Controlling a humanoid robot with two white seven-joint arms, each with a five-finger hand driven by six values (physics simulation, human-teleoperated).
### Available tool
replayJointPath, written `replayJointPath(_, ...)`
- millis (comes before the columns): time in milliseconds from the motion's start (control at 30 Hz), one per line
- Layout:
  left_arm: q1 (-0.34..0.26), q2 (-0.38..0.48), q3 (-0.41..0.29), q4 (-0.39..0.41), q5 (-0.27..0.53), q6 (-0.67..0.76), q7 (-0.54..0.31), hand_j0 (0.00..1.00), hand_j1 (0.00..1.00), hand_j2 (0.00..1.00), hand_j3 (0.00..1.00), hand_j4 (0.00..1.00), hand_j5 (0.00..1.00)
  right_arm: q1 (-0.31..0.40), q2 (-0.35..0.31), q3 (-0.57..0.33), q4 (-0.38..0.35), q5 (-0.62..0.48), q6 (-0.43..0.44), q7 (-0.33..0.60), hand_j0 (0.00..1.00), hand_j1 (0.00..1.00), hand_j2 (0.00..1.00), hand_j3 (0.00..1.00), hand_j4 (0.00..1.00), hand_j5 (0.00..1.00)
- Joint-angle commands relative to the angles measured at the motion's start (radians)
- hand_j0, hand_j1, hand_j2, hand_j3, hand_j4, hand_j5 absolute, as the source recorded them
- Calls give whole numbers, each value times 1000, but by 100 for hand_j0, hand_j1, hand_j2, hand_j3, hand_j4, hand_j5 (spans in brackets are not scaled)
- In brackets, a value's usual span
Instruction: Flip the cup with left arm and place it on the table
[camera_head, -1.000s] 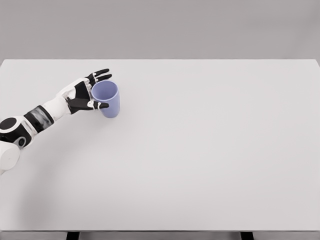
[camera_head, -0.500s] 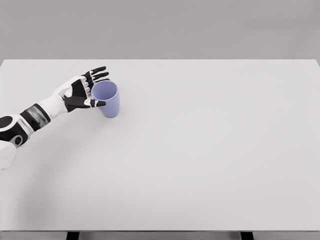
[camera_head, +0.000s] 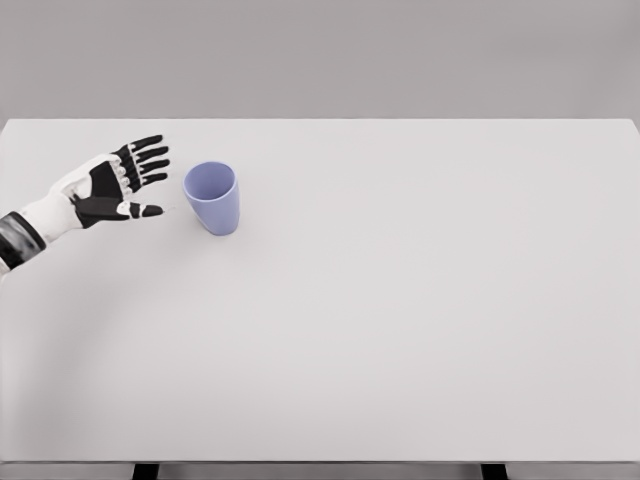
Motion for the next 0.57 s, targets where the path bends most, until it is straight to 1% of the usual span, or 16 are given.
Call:
replayJointPath(0,5,72,78,-61,9,-3,-74,100,100,100,100,100,100,0,0,0,0,0,0,0,100,100,100,100,100,100)
replayJointPath(100,46,134,144,-160,21,-3,-74,100,100,100,100,100,100,0,0,0,0,0,0,0,100,100,100,100,100,100)
replayJointPath(167,58,166,150,-210,42,-3,-74,100,100,100,100,100,100,0,0,0,0,0,0,0,100,100,100,100,100,100)
replayJointPath(233,63,181,150,-225,45,-3,-74,100,100,100,100,100,100,0,0,0,0,0,0,0,100,100,100,100,100,100)
replayJointPath(300,89,207,162,-265,45,0,-74,100,100,100,100,100,100,0,0,0,0,0,0,0,100,100,100,100,100,100)
replayJointPath(433,123,209,164,-306,45,5,-74,100,100,100,100,100,100,0,0,0,0,0,0,0,100,100,100,100,100,100)
replayJointPath(467,133,215,165,-308,45,17,-74,100,100,100,100,100,100,0,0,0,2,0,0,0,100,100,100,100,100,100)
replayJointPath(533,140,233,194,-309,45,122,-74,100,100,100,100,100,100,0,0,0,0,0,0,0,100,100,100,100,100,100)
